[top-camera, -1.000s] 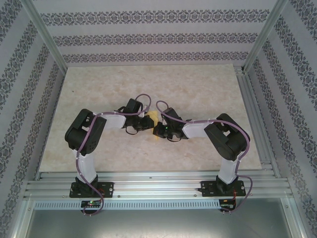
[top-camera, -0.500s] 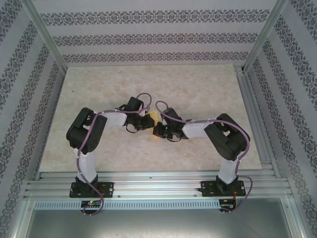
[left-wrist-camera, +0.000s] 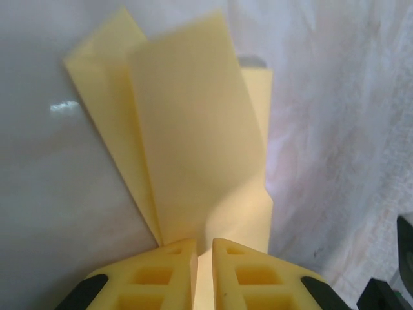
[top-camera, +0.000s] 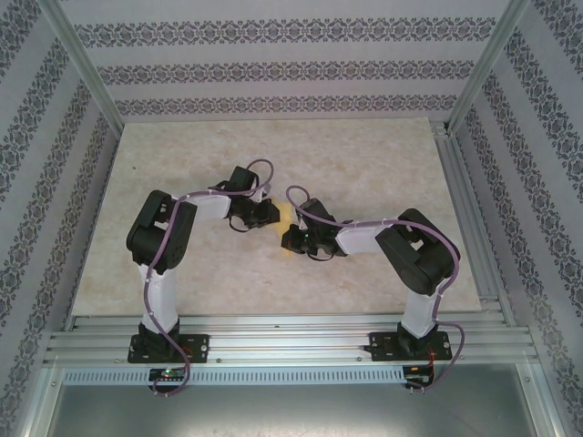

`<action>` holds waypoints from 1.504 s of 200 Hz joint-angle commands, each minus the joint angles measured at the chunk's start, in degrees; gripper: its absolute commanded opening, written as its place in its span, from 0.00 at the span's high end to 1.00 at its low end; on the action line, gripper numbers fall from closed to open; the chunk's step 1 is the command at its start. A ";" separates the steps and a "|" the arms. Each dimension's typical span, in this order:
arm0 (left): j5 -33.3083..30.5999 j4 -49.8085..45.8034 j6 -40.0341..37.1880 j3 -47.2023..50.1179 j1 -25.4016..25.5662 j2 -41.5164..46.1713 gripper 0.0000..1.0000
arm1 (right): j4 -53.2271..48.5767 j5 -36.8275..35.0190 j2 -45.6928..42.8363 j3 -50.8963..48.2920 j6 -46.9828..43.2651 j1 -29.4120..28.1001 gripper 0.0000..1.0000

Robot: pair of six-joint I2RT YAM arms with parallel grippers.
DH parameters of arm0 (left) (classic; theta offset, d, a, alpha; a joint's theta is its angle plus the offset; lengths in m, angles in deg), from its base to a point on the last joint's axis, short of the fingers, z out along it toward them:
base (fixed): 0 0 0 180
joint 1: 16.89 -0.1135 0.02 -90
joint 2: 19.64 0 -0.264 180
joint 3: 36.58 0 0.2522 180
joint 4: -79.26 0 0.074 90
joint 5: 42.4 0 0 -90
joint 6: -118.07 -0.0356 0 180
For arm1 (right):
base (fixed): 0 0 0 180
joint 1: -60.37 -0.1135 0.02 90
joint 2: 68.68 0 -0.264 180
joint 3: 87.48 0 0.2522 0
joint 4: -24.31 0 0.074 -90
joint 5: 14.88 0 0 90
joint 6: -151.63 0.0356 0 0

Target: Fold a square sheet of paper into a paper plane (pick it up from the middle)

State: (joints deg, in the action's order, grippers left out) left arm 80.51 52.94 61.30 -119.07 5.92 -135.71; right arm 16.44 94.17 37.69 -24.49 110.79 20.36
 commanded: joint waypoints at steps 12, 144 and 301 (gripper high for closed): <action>-8.89 -0.48 -2.81 -2.51 -2.46 -2.36 0.83 | -13.04 -3.16 5.61 -4.15 -1.66 -1.31 0.98; -13.18 -3.92 -4.93 -10.48 -4.59 -6.43 0.83 | -12.92 -3.65 6.03 -4.69 -1.46 -1.94 0.98; -15.56 -9.39 -8.22 -22.36 -8.12 -13.04 0.82 | -13.19 -3.84 6.42 -4.91 -1.49 -2.05 0.98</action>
State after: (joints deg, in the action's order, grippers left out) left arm 73.21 42.95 55.71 -138.64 0.96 -146.01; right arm 18.34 93.12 38.25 -24.77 110.79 19.85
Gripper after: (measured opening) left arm 0.173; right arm 0.044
